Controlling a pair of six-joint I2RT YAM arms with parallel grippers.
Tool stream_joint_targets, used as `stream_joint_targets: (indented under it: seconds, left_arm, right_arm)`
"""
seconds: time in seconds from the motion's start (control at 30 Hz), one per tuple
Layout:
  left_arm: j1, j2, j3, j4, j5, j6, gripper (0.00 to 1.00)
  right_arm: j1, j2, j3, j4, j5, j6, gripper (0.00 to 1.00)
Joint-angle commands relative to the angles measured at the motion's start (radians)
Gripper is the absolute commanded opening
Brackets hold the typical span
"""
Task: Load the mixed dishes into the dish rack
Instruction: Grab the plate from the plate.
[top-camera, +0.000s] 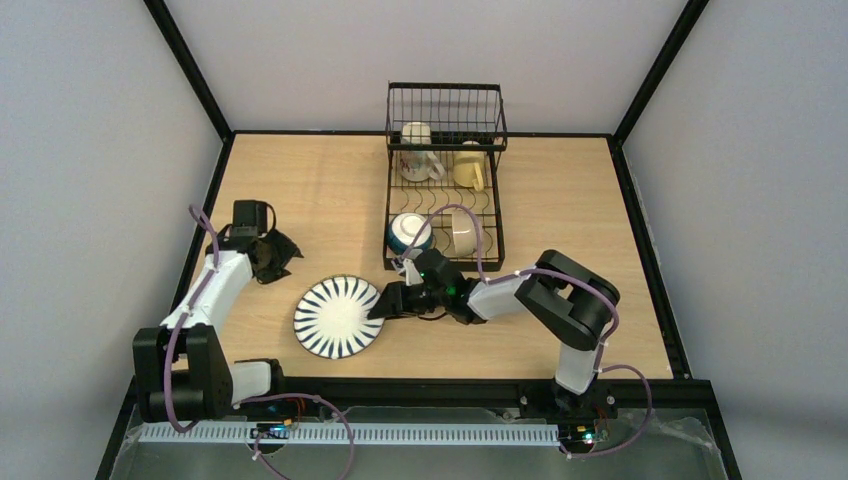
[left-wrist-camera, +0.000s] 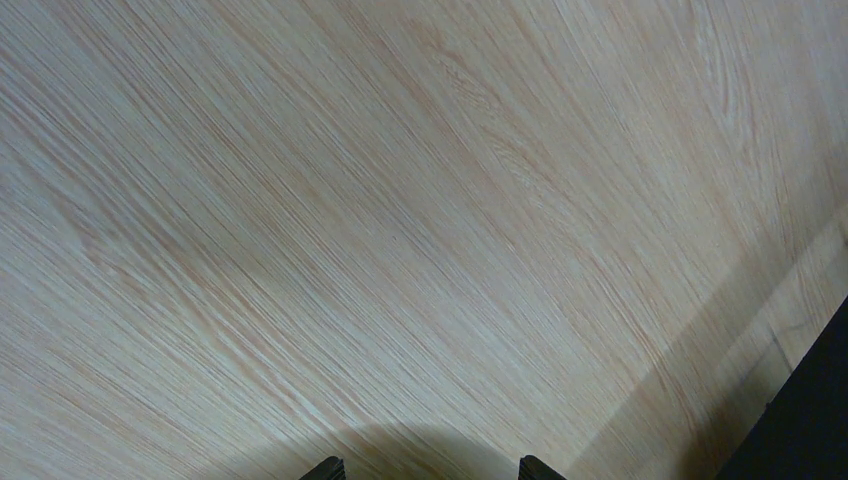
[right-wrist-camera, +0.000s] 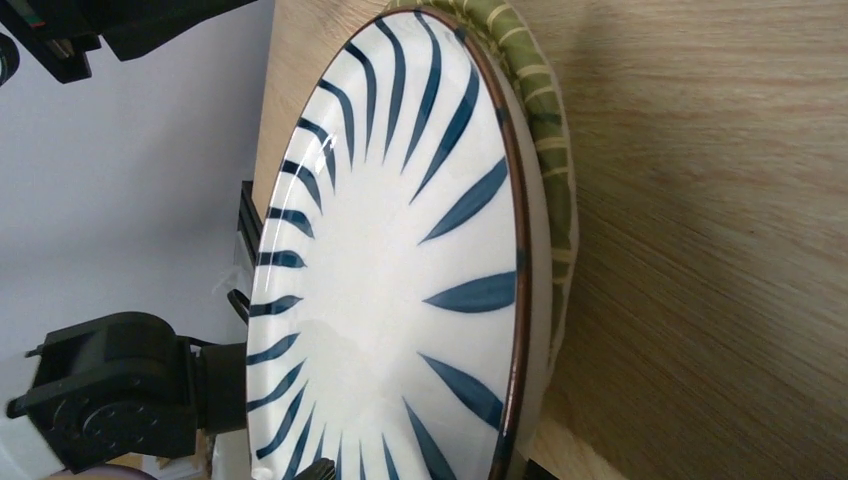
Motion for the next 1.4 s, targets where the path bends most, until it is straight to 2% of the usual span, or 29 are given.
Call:
stream_joint_targets:
  seconds: [0.0,0.2,0.3,0.7,0.9,1.03,1.13,1.3,1.37]
  left_arm:
    - [0.005,-0.016,-0.021,0.027,0.029,0.002,0.99]
    - [0.005,-0.012,-0.016,0.035,0.043,0.005,0.99]
    - [0.005,-0.009,-0.022,0.042,0.051,0.006,0.99]
    - [0.004,-0.001,-0.033,0.050,0.068,0.014,0.99]
    - [0.005,-0.002,-0.043,0.050,0.070,0.016,0.99]
    - [0.005,-0.002,-0.048,0.050,0.070,0.018,0.99]
    - [0.005,0.001,-0.051,0.050,0.069,0.017,0.99]
    - [0.005,0.006,-0.056,0.058,0.078,0.013,0.99]
    - [0.005,0.006,-0.055,0.055,0.078,0.015,0.99]
  right_arm:
    - [0.004,0.029,0.025,0.056,-0.007,0.017,1.00]
    - [0.004,0.059,0.035,0.084,-0.016,0.039,1.00]
    - [0.004,0.066,0.039,0.086,-0.015,0.043,0.97]
    - [0.009,0.031,0.029,0.024,0.014,0.036,0.64]
    - [0.009,0.017,0.018,0.004,0.020,0.036,0.36]
    - [0.009,-0.005,0.014,-0.021,0.030,0.026,0.32]
    - [0.010,-0.024,0.018,-0.048,0.037,0.015,0.25]
    - [0.009,-0.041,0.031,-0.086,0.042,-0.002,0.22]
    - [0.010,-0.047,0.037,-0.097,0.041,-0.006,0.15]
